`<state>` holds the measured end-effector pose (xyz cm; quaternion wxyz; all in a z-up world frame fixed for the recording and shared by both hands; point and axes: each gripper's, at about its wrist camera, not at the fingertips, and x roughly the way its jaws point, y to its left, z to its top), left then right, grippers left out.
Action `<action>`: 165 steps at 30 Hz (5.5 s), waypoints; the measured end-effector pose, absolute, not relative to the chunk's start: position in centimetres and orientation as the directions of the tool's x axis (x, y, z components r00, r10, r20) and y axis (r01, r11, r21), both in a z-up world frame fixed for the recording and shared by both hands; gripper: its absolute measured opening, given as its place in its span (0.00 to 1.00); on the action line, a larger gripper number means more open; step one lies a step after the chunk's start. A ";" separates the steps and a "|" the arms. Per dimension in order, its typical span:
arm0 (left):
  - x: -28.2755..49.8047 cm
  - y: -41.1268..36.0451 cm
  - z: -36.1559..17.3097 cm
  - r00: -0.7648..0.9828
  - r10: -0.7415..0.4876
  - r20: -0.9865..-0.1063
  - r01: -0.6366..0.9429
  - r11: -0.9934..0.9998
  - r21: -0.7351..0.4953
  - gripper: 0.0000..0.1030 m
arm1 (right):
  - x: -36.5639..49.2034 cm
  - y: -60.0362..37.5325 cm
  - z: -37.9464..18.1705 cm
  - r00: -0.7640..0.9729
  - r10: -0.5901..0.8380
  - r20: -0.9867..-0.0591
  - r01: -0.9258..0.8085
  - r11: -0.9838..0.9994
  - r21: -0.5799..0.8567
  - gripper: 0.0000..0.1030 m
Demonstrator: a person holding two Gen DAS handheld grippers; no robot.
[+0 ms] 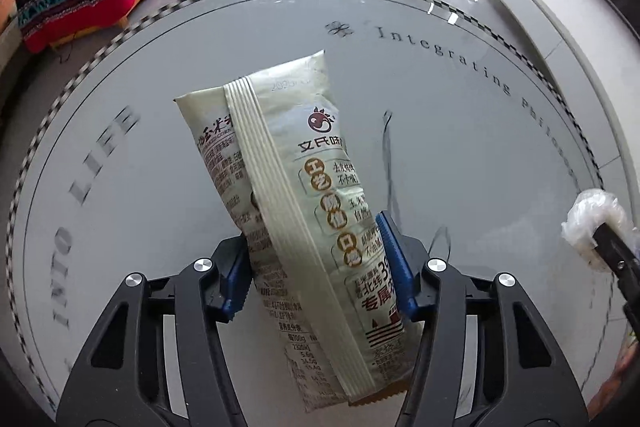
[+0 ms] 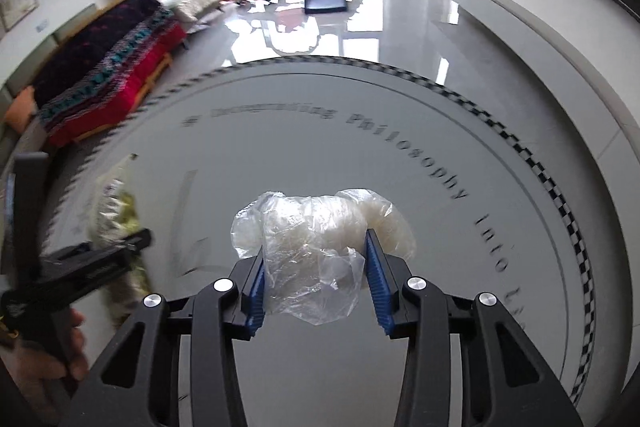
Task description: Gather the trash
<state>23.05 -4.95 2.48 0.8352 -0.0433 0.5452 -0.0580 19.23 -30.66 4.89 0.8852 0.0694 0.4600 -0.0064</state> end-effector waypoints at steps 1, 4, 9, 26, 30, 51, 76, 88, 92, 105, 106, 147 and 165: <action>22.2 -4.4 2.7 0.401 -0.150 -0.904 0.047 0.989 -0.144 0.54 | 18.3 -29.8 5.5 0.580 0.072 -0.811 0.057 0.990 0.129 0.43; 19.5 -2.3 3.5 0.413 -0.170 -0.895 0.032 0.985 -0.172 0.53 | 16.3 -27.5 7.0 0.592 0.102 -0.800 0.020 0.990 0.141 0.43; 14.6 1.3 5.0 0.439 -0.183 -0.880 0.006 0.980 -0.200 0.52 | 12.6 -23.4 8.3 0.586 0.164 -0.793 -0.035 0.984 0.177 0.44; 0.2 15.5 6.3 0.526 -0.161 -0.835 -0.109 0.961 -0.254 0.46 | 1.5 -6.7 9.9 0.510 0.373 -0.775 -0.318 0.919 0.233 0.44; -3.3 19.5 6.9 0.555 -0.125 -0.822 -0.163 0.953 -0.255 0.46 | -1.0 -2.0 9.7 0.471 0.426 -0.773 -0.408 0.882 0.237 0.44; -22.4 39.3 4.6 0.476 0.266 -0.838 -0.616 0.781 -0.102 0.92 | -13.4 20.4 5.4 0.153 0.560 -0.814 -0.750 0.602 0.273 0.77; -20.9 37.5 5.9 0.502 0.280 -0.818 -0.605 0.790 -0.101 0.94 | -11.8 15.8 6.7 0.214 0.592 -0.777 -0.710 0.641 0.293 0.77; -12.0 26.1 7.7 0.581 0.140 -0.802 -0.379 0.919 -0.114 0.94 | -7.0 2.2 8.0 0.423 0.501 -0.755 -0.540 0.808 0.234 0.80; -8.6 21.2 8.0 0.594 0.073 -0.801 -0.274 0.955 -0.116 0.94 | -5.3 -3.4 7.7 0.480 0.440 -0.759 -0.436 0.870 0.229 0.80; -0.1 4.7 5.7 0.583 -0.150 -0.799 0.083 0.989 -0.125 0.94 | -2.8 -18.9 3.5 0.605 0.136 -0.784 -0.064 0.990 0.123 0.82; 0.3 3.3 5.3 0.576 -0.153 -0.803 0.104 0.988 -0.114 0.94 | -2.4 -20.0 2.8 0.602 0.113 -0.791 -0.036 0.993 0.114 0.82; 2.7 -1.3 0.7 0.564 -0.087 -0.821 0.152 0.988 -0.001 0.94 | 0.5 -24.0 -2.4 0.586 -0.040 -0.809 0.081 0.997 0.009 0.97; 2.7 -1.3 0.7 0.564 -0.087 -0.821 0.152 0.988 -0.001 0.94 | 0.5 -24.0 -2.3 0.586 -0.041 -0.809 0.081 0.997 0.008 0.97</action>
